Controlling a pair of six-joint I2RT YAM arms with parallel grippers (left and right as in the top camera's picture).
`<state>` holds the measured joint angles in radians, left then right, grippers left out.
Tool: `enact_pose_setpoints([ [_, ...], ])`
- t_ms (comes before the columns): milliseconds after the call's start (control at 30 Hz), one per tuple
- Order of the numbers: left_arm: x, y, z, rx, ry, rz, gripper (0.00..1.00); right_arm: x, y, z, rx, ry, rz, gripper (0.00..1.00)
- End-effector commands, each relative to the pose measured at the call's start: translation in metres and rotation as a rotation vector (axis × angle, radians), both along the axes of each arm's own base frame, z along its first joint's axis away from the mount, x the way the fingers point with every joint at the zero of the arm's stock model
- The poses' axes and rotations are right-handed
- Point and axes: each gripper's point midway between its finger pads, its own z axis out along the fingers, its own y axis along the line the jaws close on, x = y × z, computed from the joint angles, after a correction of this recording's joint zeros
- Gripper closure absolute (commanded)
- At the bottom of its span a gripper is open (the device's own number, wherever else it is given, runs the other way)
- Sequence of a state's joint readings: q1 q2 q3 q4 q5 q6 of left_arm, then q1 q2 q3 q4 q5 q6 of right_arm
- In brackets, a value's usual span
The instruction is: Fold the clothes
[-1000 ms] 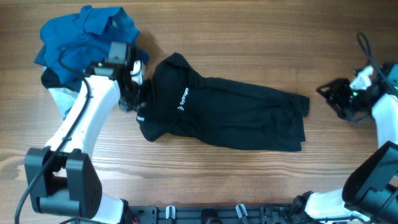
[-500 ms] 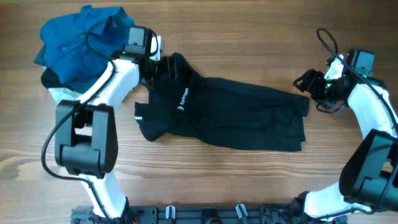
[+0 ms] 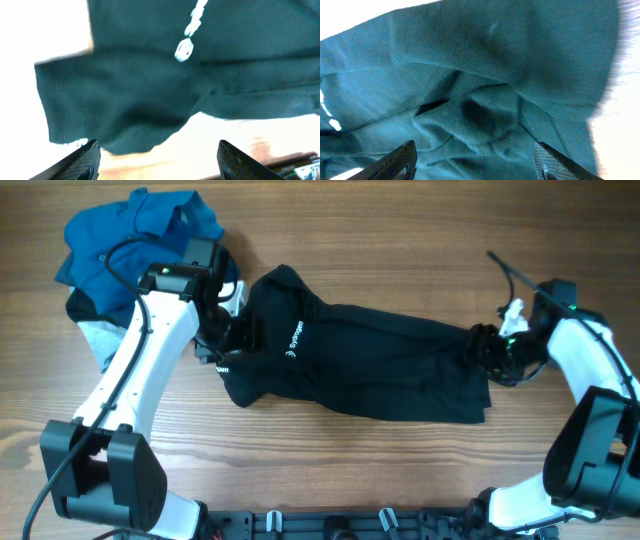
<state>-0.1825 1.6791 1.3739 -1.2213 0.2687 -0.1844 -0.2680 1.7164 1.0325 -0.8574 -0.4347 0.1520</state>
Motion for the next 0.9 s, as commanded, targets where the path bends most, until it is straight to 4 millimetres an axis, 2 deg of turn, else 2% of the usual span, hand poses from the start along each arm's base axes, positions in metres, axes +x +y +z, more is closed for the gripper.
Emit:
enact_pose_setpoints([
  [0,-0.018,0.008,-0.015,0.037,0.070,-0.015,0.27,-0.007,0.023,-0.021,0.048,-0.014,0.034,0.37],
  [67,-0.026,0.009,-0.024,0.041,0.095,-0.015,0.26,-0.003,0.037,-0.023,0.113,-0.066,0.049,0.53],
  [133,-0.031,0.010,-0.028,0.044,0.114,-0.016,0.27,0.000,0.035,-0.024,0.101,-0.076,0.050,0.86],
  [167,-0.032,0.010,-0.029,0.045,0.118,-0.015,0.27,0.003,0.033,-0.020,0.099,-0.090,0.047,0.95],
  [200,-0.033,0.010,-0.029,0.046,0.122,-0.015,0.27,0.007,0.031,-0.014,0.094,-0.108,0.045,0.95],
  [267,-0.034,0.011,-0.029,0.046,0.127,-0.016,0.27,0.017,0.020,0.014,0.054,-0.161,0.032,0.95],
  [300,-0.035,0.011,-0.029,0.047,0.131,-0.015,0.27,0.018,0.014,0.022,0.029,-0.169,0.022,0.96],
  [333,-0.037,0.011,-0.029,0.047,0.138,-0.015,0.27,0.018,0.000,0.038,-0.034,-0.181,-0.004,0.96],
  [433,-0.038,0.007,-0.029,0.045,0.139,-0.027,0.24,0.003,-0.039,0.072,-0.205,-0.150,-0.154,0.96],
  [533,-0.034,0.001,-0.030,0.043,0.113,-0.049,0.23,-0.019,-0.064,0.094,-0.318,-0.132,-0.307,0.96],
  [567,-0.032,-0.001,-0.030,0.052,0.095,-0.061,0.24,-0.024,-0.064,0.103,-0.328,-0.148,-0.316,0.96],
  [700,-0.025,-0.003,-0.038,0.100,0.046,-0.084,0.24,-0.028,-0.063,0.111,-0.338,-0.176,-0.295,0.96],
  [867,-0.019,-0.008,-0.069,0.091,0.003,-0.002,0.25,-0.028,-0.063,0.110,-0.338,-0.173,-0.295,0.96],
])
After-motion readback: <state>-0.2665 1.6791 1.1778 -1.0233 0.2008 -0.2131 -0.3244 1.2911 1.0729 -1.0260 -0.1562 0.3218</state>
